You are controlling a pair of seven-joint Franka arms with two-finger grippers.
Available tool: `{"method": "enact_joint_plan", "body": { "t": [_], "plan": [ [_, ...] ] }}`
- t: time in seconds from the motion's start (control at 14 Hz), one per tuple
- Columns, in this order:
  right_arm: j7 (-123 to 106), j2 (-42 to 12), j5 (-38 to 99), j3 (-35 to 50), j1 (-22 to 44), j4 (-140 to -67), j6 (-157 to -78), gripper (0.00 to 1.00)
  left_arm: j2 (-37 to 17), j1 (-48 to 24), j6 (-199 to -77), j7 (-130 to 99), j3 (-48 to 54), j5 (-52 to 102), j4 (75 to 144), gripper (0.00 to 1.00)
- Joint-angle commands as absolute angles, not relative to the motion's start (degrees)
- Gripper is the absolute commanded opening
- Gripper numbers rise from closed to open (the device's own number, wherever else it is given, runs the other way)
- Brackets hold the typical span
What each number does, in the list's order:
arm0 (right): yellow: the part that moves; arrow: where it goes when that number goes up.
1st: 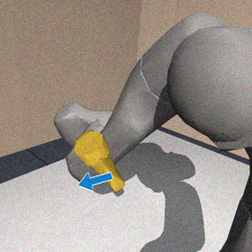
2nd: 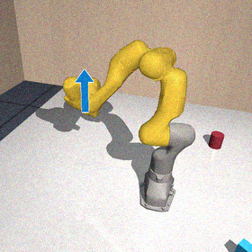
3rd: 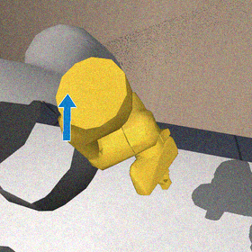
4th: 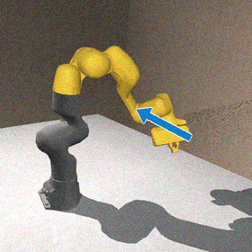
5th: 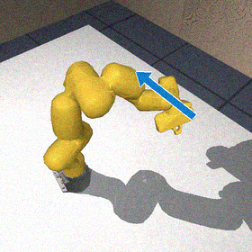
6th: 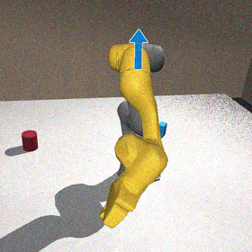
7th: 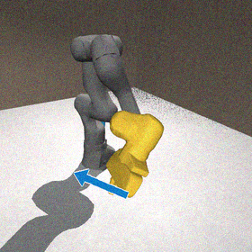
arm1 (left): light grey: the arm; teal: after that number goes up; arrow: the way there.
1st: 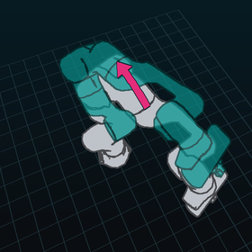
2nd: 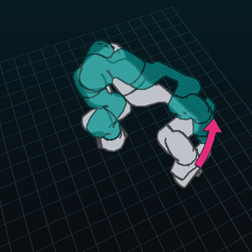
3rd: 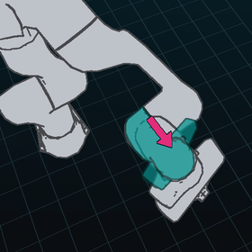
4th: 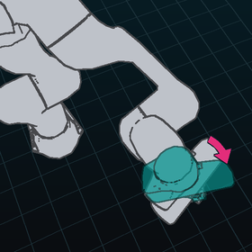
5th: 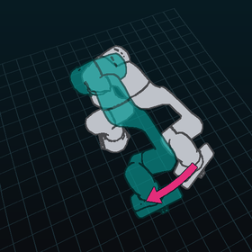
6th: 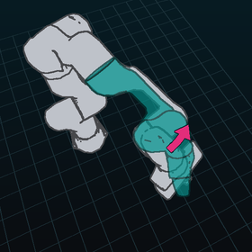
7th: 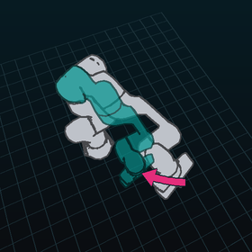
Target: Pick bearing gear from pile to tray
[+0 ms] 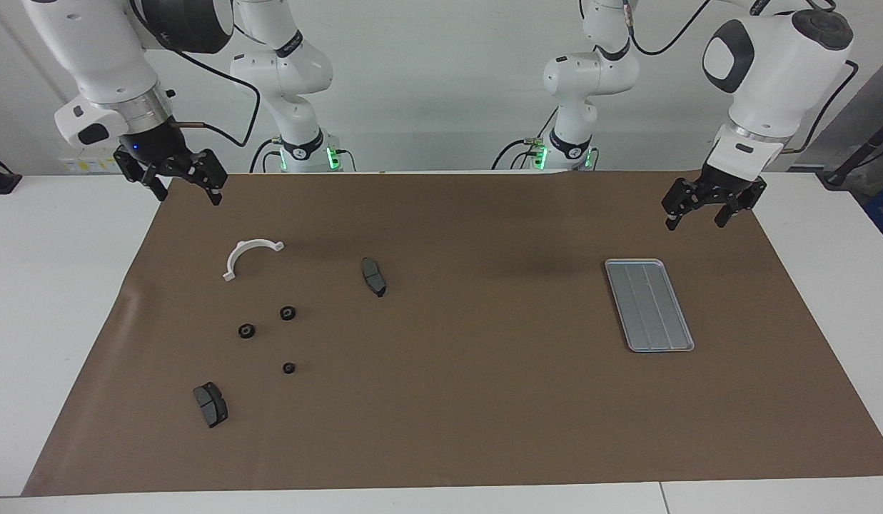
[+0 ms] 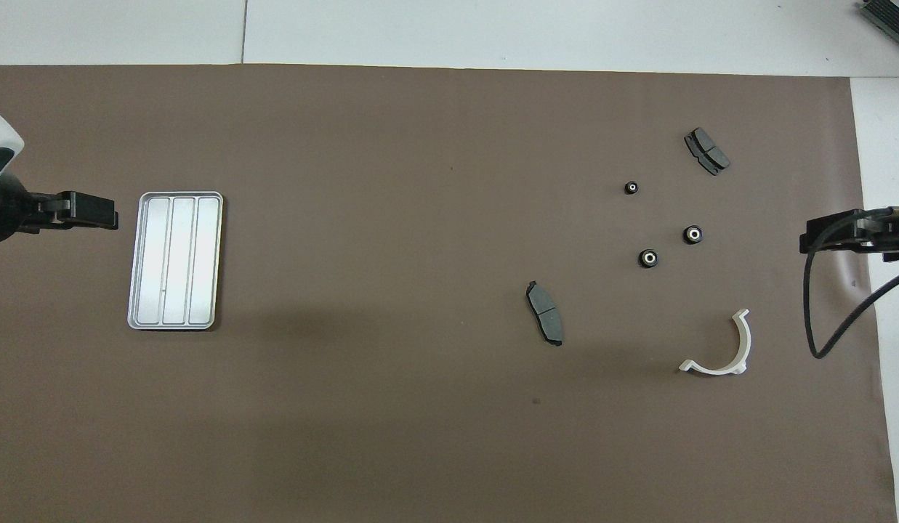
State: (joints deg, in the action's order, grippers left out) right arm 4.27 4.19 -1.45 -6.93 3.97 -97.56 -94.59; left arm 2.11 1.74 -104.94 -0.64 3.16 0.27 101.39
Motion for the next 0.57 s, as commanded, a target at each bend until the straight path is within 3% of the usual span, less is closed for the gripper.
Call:
{"method": "enact_joint_plan", "body": {
  "t": [0.0, 0.5],
  "plan": [
    [4.1, 4.4, -1.3, -6.2, 3.3, -97.8, -94.5, 1.0, 3.1, 1.6, -105.0, -0.7, 2.9, 0.1, 102.3, 1.0],
    [2.6, 5.7, -1.4, -6.2, 3.5, -101.8, -97.8, 1.0, 3.1, 1.6, -105.0, -0.7, 2.9, 0.2, 102.3, 1.0]
  ]
}}
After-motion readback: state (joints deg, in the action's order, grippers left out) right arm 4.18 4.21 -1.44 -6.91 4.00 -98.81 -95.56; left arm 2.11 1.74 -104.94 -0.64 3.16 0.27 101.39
